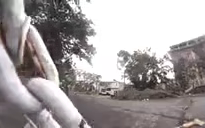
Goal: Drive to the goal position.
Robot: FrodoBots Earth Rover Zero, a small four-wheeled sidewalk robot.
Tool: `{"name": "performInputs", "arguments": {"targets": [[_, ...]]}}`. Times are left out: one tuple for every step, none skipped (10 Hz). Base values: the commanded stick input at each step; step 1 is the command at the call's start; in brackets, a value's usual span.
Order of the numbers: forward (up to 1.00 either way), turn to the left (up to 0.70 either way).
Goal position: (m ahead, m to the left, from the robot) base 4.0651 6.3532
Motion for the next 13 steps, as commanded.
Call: {"name": "performInputs", "arguments": {"targets": [[0.0, -0.45], [0.0, -0.45], [0.0, -0.45], [0.0, -0.45], [0.0, -0.37], [0.0, -0.17], [-0.7, 0.0], [-0.7, 0.0], [-0.7, 0.0], [-0.7, 0.0], [-0.7, 0.0], [-0.7, 0.0], [-0.7, 0.0]]}}
